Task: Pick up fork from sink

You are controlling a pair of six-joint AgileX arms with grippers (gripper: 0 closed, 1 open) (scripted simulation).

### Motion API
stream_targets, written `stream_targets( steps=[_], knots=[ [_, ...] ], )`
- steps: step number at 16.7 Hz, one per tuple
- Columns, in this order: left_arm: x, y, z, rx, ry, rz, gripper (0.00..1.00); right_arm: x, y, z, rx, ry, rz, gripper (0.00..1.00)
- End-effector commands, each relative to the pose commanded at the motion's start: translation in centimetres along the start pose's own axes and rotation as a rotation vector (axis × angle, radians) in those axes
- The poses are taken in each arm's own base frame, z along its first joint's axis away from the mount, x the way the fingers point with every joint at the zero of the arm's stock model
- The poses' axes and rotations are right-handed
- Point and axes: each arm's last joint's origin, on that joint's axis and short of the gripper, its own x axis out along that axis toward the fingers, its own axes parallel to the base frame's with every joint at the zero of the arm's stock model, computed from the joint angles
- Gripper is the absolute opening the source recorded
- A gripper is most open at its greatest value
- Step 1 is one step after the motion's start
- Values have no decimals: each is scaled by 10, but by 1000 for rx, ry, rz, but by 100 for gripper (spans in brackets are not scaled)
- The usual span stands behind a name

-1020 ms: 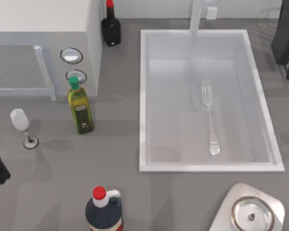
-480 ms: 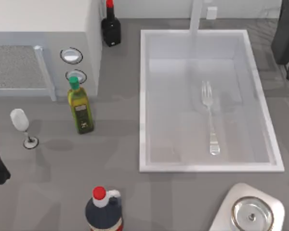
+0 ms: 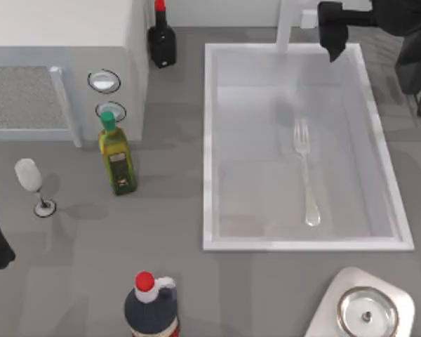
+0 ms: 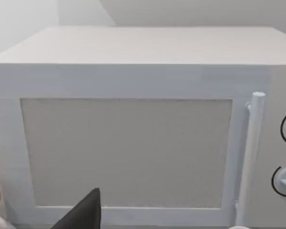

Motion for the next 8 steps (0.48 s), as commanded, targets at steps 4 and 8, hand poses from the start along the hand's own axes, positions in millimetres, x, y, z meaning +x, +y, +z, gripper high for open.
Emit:
stream_targets(
  steps=[4,8],
  knots=[
    [0,0,0,0,0,0,100,71,24,17,5,177,-45,100],
    [0,0,0,0,0,0,100,119,36,17,7,285,-79,100]
  ],
)
